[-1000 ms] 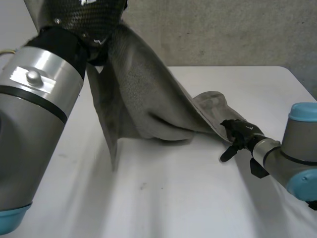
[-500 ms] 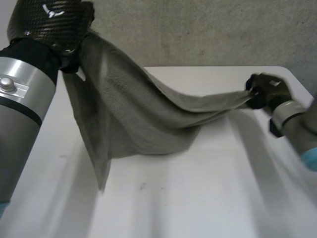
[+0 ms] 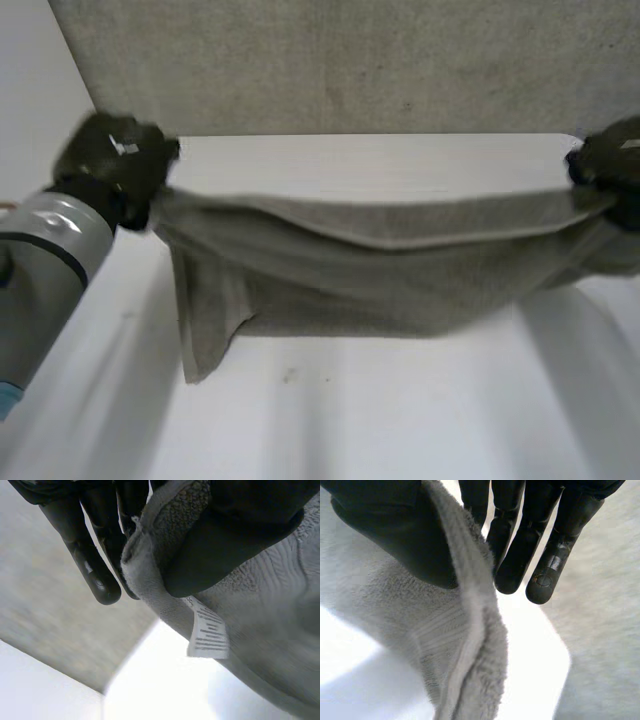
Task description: Fold the towel.
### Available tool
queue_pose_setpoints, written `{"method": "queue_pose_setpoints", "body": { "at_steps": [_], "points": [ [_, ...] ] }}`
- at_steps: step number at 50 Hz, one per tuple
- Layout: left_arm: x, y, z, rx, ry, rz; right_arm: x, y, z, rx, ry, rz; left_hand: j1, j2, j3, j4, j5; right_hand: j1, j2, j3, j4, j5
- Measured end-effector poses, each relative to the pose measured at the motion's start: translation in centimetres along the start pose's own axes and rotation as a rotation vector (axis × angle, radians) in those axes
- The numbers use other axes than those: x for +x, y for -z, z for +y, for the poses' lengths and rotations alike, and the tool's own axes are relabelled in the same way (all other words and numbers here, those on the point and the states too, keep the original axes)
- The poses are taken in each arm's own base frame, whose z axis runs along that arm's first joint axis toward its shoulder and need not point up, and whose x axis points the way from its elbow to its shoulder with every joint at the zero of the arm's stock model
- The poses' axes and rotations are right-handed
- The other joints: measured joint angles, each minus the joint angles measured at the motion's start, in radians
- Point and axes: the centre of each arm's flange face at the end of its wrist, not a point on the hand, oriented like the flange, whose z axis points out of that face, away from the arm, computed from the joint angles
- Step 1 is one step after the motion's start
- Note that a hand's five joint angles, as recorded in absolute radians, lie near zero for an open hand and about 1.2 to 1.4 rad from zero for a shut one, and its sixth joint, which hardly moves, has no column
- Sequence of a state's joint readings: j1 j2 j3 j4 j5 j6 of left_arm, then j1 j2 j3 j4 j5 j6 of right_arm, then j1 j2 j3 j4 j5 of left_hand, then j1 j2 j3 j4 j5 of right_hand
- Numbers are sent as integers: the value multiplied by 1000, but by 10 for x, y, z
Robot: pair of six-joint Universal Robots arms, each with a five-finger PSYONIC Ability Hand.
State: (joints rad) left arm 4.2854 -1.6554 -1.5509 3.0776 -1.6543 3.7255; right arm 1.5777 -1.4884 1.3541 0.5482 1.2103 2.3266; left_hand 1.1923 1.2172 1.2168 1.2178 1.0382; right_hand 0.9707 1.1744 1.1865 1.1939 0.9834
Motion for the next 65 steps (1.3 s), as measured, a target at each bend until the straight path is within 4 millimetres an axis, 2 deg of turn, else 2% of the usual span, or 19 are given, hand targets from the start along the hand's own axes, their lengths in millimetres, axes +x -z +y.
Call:
{"method": "queue_pose_setpoints", "body": {
  "at_steps": [10, 14, 17, 23, 25, 26, 27, 28, 29, 32, 35, 37, 42, 48, 52, 56, 59, 61, 65],
  "points": [
    [34, -32, 65, -301, -25, 168, -68, -42, 55, -313, 143, -290, 0, 0, 0, 0, 0, 0, 0, 0, 0, 2],
    [40, -54, 74, -325, -33, 181, -76, -59, 62, -344, 195, -293, 0, 0, 0, 0, 0, 0, 0, 0, 0, 2],
    [38, -73, 69, -294, -43, 162, -68, -80, 51, -289, 240, -206, 0, 0, 0, 0, 0, 0, 0, 0, 0, 2],
    [11, -122, 22, -102, -89, 29, -17, -115, -15, 6, 298, 149, 0, 0, 0, 0, 0, 0, 0, 0, 0, 2],
    [-4, -136, -2, -11, -107, -40, 13, -119, -58, 195, 305, 356, 0, 0, 0, 0, 0, 0, 0, 0, 0, 2],
    [-4, -136, -2, -11, -107, -40, 13, -119, -58, 195, 305, 356, 0, 0, 0, 0, 0, 0, 0, 0, 0, 2],
    [-20, -145, -26, 80, -117, -116, 39, -111, -95, 366, 301, 533, 0, 0, 0, 0, 0, 0, 0, 0, 0, 2],
    [-28, -147, -37, 122, -113, -153, 46, -107, -105, 416, 299, 584, 0, 0, 0, 0, 0, 0, 0, 0, 0, 2],
    [-47, -147, -62, 221, -91, -248, 59, -95, -126, 517, 292, 683, 0, 0, 0, 0, 0, 0, 0, 0, 0, 2],
    [-79, -139, -100, 376, -35, -394, 71, -80, -145, 623, 285, 777, 0, 0, 0, 0, 0, 0, 0, 0, 0, 3],
    [-106, -125, -126, 499, 38, -503, 72, -70, -149, 670, 282, 803, 0, 0, 0, 0, 0, 0, 0, 0, 0, 5],
    [-111, -122, -127, 516, 69, -515, 67, -72, -144, 663, 282, 780, 0, 0, 0, 0, 1, 0, 0, 0, 0, 5],
    [-102, -122, -103, 459, 141, -457, 40, -86, -115, 593, 283, 653, 4, 0, 0, 0, 1, 0, 0, 1, 0, 6],
    [-53, -129, -33, 284, 196, -273, -4, -107, -59, 454, 265, 456, 4, 0, 0, 0, 1, 0, 0, 3, 0, 7],
    [-8, -132, 26, 157, 196, -153, -49, -129, -5, 321, 241, 286, 4, 0, 0, 0, 1, 0, 0, 3, 0, 7],
    [24, -131, 71, 51, 186, -79, -93, -148, 45, 200, 219, 132, 4, 0, 0, 0, 1, 0, 0, 3, 0, 8],
    [31, -130, 82, 21, 182, -62, -104, -152, 58, 170, 213, 94, 4, 0, 0, 0, 1, 0, 0, 3, 0, 7],
    [42, -125, 101, -41, 170, -33, -121, -156, 78, 111, 195, 27, 4, 0, 0, 0, 1, 0, 0, 3, 0, 8],
    [41, -120, 111, -79, 161, -29, -129, -154, 88, 65, 166, -21, 4, 0, 0, 0, 1, -99, -148, -152, -149, -114]
  ]
}}
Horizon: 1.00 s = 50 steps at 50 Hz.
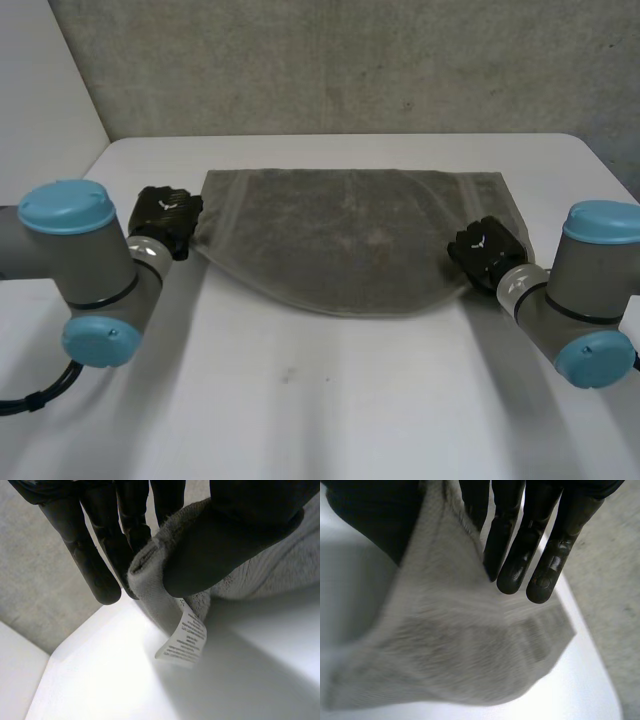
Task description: Fold the towel.
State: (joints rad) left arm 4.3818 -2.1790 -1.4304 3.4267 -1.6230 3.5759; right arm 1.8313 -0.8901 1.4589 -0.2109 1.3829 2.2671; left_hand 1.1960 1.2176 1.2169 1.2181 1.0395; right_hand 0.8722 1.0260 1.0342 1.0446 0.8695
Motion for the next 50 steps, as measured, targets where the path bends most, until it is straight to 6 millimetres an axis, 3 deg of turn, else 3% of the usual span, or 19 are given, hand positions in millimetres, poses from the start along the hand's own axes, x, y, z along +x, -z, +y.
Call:
{"method": "queue_pose_setpoints", "body": {
  "at_steps": [8, 18, 23, 31, 36, 39, 42, 45, 49, 50],
  "points": [
    [-21, 12, -2, -13, -2, -41, 12, 8, 6, -72, -243, -26, 0, 0, 0, 0, 0, -278, -339, -355, -368, -362],
    [-24, 19, -3, -15, -1, -46, 45, 15, 26, -126, -627, 67, 0, 0, 0, 0, 0, -312, -373, -401, -418, -422],
    [-23, 19, -2, -19, -1, -44, 55, 22, 35, -144, -707, 98, 0, 0, 0, 0, 0, -312, -373, -401, -418, -422],
    [-22, 20, 1, -28, -2, -41, 62, 28, 49, -171, -738, 122, 0, 0, 0, 0, 0, -272, -332, -335, -344, -357],
    [-22, 21, 2, -34, -2, -38, 61, 30, 54, -184, -744, 114, 0, 0, 0, 0, 0, -142, -179, -188, -198, -227],
    [-21, 24, 3, -41, -2, -35, 61, 32, 56, -189, -743, 109, 0, 0, 0, 0, 0, 88, 106, 90, 82, 53],
    [-21, 28, 4, -50, -4, -31, 63, 36, 55, -186, -723, 99, 0, 0, 0, 0, 0, 96, 149, 147, 144, 101],
    [-21, 31, 4, -58, -7, -28, 64, 40, 53, -183, -694, 86, 0, 0, 0, 0, 0, 96, 149, 148, 146, 102],
    [-20, 47, 9, -113, -28, -4, 65, 57, 43, -201, -554, 16, 0, 0, 0, 0, 0, 96, 149, 149, 147, 106],
    [-19, 58, 14, -169, -45, 18, 64, 69, 40, -240, -465, -41, 0, 0, 0, 0, 0, 96, 149, 149, 148, 108]
  ]
}}
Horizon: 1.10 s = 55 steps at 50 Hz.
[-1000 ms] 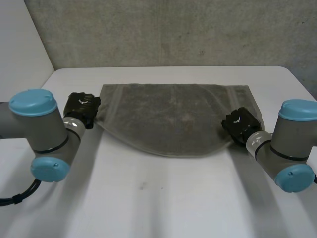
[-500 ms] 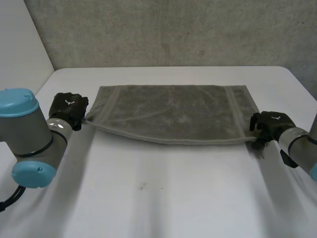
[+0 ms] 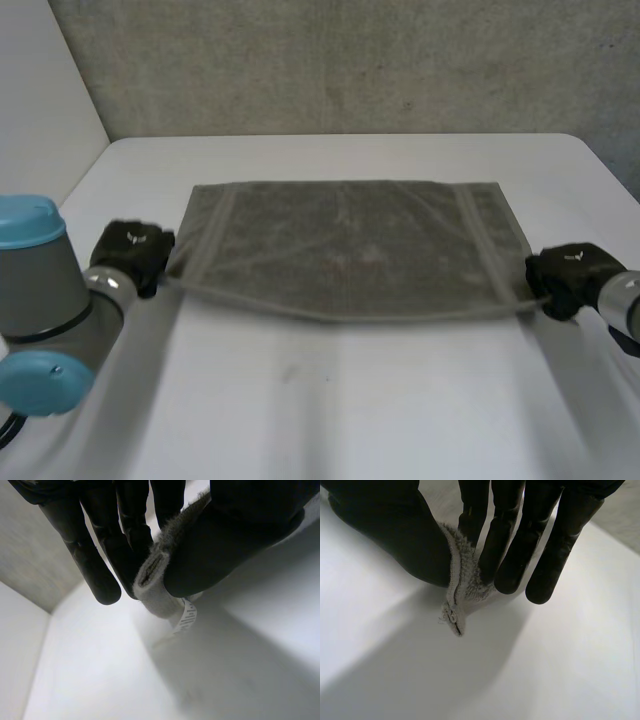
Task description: Fold the towel.
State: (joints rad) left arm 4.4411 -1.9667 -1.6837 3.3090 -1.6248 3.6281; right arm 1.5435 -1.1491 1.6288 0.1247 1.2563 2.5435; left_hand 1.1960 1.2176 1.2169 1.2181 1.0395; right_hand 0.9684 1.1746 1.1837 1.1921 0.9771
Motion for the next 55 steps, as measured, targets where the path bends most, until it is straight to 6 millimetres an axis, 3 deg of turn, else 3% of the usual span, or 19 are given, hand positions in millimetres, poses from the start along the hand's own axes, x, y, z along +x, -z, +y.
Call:
{"method": "queue_pose_setpoints", "body": {
  "at_steps": [2, 5, 10, 15, 19, 23, 24, 26, 29, 32, 33, 36, 42, 49, 51, 53, 54, 55],
  "points": [
    [0, 7, 4, -36, -11, 15, -1, 7, 1, -32, 46, -21, 0, 0, 0, 0, 0, 0, 0, 0, 0, 0],
    [1, 32, 19, -171, -43, 74, 0, 35, 11, -175, 173, -104, 0, 0, 0, 0, 0, 0, 0, 2, 0, 2],
    [1, 62, 29, -279, -74, 144, 0, 73, 16, -319, 284, -218, 0, 0, 0, 0, 0, 0, 0, 2, 0, 2],
    [2, 73, 25, -271, -84, 180, 4, 84, 9, -304, 335, -212, 0, 0, 0, 0, 0, 0, 0, 2, 0, 2],
    [-1, 63, 13, -200, -83, 169, 13, 72, -2, -207, 346, -122, 0, 0, 0, 0, 0, 0, 0, 2, 0, 2],
    [-3, 36, 2, -116, -82, 130, 12, 40, -16, -87, 355, -45, 0, 0, 0, 0, 0, 0, 0, 2, 0, 4],
    [-3, 36, 2, -116, -82, 130, 12, 40, -16, -87, 355, -45, 0, 0, 0, 0, 0, 0, 0, 2, 0, 4],
    [-4, 14, -4, -68, -81, 103, 6, 16, -26, -26, 365, -6, 0, 0, 0, 0, 0, 0, 0, 2, 0, 10],
    [-5, -2, -9, -39, -80, 87, 4, 0, -31, 3, 369, 27, 0, 0, 0, 0, 0, 0, 0, 2, 0, 11],
    [-4, -33, -16, 2, -80, 56, 1, -30, -39, 60, 381, 94, 0, 0, 0, 0, 0, 0, 0, 2, 0, 13],
    [-4, -33, -16, 2, -80, 56, 1, -30, -39, 60, 381, 94, 0, 0, 0, 0, 0, 0, 0, 2, 0, 13],
    [-3, -61, -19, 18, -80, 18, -2, -55, -45, 128, 397, 148, 0, 0, 0, 0, 0, 0, 0, 2, 0, 13],
    [-2, -96, -20, 30, -84, -43, -4, -84, -50, 201, 418, 221, 0, 0, 0, 0, 0, 0, 0, 2, 0, 13],
    [3, -122, -20, 54, -89, -70, -6, -108, -53, 240, 433, 271, 0, 0, 0, 0, 0, 0, 0, 2, 0, 13],
    [5, -126, -19, 59, -91, -70, -7, -114, -52, 243, 436, 278, -17, -36, -36, -23, -21, -154, -207, -208, -196, -158],
    [9, -128, -19, 66, -93, -62, -9, -120, -50, 241, 437, 281, -508, -493, -459, -467, -454, -457, -525, -522, -529, -475],
    [9, -128, -19, 66, -93, -62, -9, -120, -50, 241, 437, 281, -508, -493, -459, -467, -454, -457, -525, -522, -529, -475],
    [11, -128, -20, 70, -95, -56, -10, -121, -50, 238, 435, 286, -808, -771, -733, -749, -737, -600, -683, -658, -666, -613]
  ]
}}
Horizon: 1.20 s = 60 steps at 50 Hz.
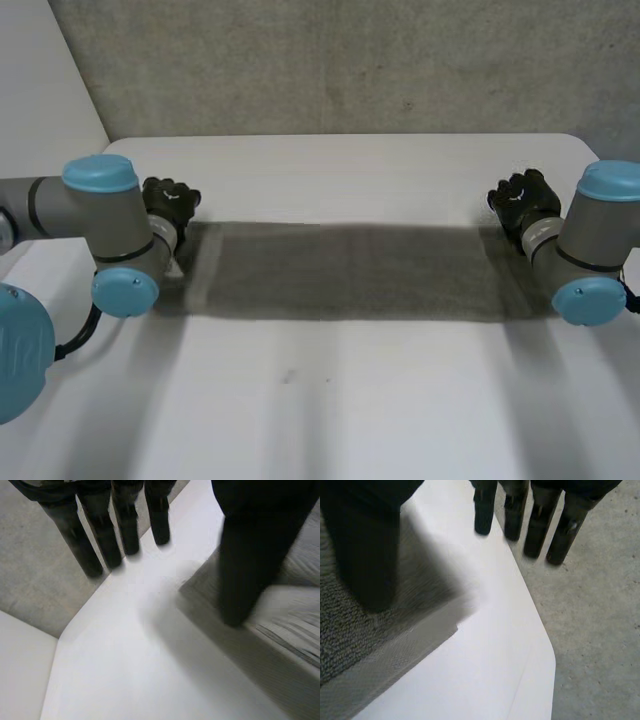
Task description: Fold the towel.
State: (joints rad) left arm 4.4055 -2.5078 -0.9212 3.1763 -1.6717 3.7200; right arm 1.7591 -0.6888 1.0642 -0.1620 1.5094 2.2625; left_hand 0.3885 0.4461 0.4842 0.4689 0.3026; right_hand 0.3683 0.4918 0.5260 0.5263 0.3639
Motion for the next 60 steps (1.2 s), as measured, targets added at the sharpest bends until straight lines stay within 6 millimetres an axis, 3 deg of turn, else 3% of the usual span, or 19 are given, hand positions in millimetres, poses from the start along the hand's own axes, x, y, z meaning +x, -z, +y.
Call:
{"method": "queue_pose_setpoints", "body": {
  "at_steps": [1, 2, 8, 16, 22, 28, 35, 42, 47, 48, 49, 53, 60],
  "points": [
    [1, 0, -1, 4, -1, 3, -1, 0, 0, -3, -1, 2, -12, -22, -48, -25, -25, -143, -217, -243, -245, -244],
    [4, 2, -4, 10, -3, 8, 0, 0, 0, -8, -8, 7, -40, -103, -142, -127, -125, -161, -256, -296, -288, -291],
    [2, 16, -23, 47, 3, 8, 15, 12, -11, -3, -88, 32, -187, -250, -288, -270, -258, -163, -271, -313, -294, -307],
    [-9, 48, -35, 47, 11, 15, 38, 53, -29, 37, -256, -14, -210, -278, -313, -297, -274, -163, -271, -313, -294, -308],
    [-12, 74, -31, 33, 19, 25, 48, 78, -18, -6, -312, -86, -215, -280, -317, -300, -275, -163, -271, -313, -294, -308],
    [-11, 103, -22, 64, 66, 45, 46, 100, 13, -141, -394, -204, -215, -281, -318, -301, -275, -138, -225, -256, -258, -262],
    [-6, 116, -15, 84, 117, 88, 41, 103, 34, -173, -437, -240, -215, -281, -318, -301, -275, -38, -118, -142, -141, -162],
    [-6, 116, -10, 75, 163, 97, 30, 98, 52, -159, -451, -247, -215, -281, -319, -301, -275, 76, 27, -9, -7, -41],
    [-10, 114, -9, 70, 180, 89, 27, 95, 57, -157, -450, -245, -215, -281, -319, -301, -275, 238, 212, 175, 174, 136],
    [-10, 114, -9, 69, 182, 86, 26, 94, 59, -159, -446, -243, -215, -282, -319, -301, -275, 399, 415, 377, 365, 324],
    [-10, 114, -9, 68, 182, 86, 26, 94, 59, -160, -446, -243, -215, -282, -319, -301, -275, 399, 415, 377, 365, 324],
    [-11, 114, -9, 66, 182, 84, 28, 91, 63, -170, -441, -232, -215, -282, -319, -302, -275, 572, 678, 644, 651, 597],
    [-10, 115, -7, 60, 181, 87, 48, 87, 77, -207, -421, -145, -215, -282, -319, -302, -275, 572, 681, 655, 664, 603]
  ]
}}
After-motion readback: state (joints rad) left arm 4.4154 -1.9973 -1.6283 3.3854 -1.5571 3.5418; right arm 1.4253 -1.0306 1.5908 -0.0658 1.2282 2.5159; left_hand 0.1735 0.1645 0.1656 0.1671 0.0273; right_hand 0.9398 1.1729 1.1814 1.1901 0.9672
